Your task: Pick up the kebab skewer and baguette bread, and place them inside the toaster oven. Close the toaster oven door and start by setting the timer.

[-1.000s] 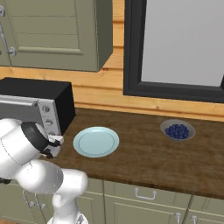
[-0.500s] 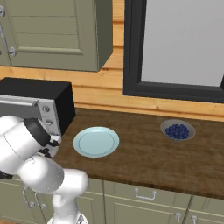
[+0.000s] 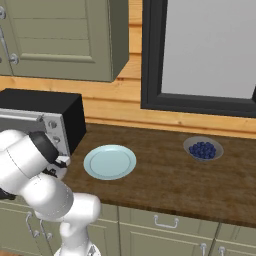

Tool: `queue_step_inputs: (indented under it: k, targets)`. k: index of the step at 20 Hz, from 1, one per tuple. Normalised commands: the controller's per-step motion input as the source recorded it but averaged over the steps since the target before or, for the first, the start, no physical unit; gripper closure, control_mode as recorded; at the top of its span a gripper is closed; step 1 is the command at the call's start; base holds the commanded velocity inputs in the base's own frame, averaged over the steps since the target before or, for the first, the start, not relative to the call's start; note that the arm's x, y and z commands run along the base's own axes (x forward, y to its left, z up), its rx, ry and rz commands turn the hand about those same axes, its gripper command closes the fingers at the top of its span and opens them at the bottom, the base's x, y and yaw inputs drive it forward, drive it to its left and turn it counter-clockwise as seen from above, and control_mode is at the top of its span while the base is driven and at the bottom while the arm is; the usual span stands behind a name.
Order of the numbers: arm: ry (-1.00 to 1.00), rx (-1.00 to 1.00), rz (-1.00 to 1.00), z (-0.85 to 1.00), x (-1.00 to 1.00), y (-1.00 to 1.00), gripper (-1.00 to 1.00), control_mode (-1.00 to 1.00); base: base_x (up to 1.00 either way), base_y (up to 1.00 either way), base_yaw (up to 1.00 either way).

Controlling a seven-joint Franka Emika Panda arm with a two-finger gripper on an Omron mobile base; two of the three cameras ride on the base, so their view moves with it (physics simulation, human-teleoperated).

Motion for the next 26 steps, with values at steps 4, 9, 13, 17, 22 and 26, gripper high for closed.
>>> queue_step_inputs:
  k: [4, 9, 13, 17, 22, 26]
  targets:
    - [0.00, 0.00, 0.00, 0.00, 0.03, -0.06, -1.00, -1.00, 0.00, 0.00, 0.00]
    - [0.00, 0.00, 0.00, 0.00, 0.03, -0.12, -1.00, -1.00, 0.00, 0.00, 0.00]
    - [0.00, 0.00, 0.00, 0.00, 0.09, -0.05, 1.00, -1.00, 0.00, 0.00, 0.00]
    - [0.00, 0.00, 0.00, 0.00, 0.08, -0.01, 1.00, -1.00, 0.00, 0.00, 0.00]
    - [0.00, 0.00, 0.00, 0.01, 0.00, 0.00, 1.00, -1.00, 0.00, 0.00, 0.00]
    - [0.00, 0.00, 0.00, 0.03, 0.01, 0.00, 1.00, -1.00, 0.00, 0.00, 0.00]
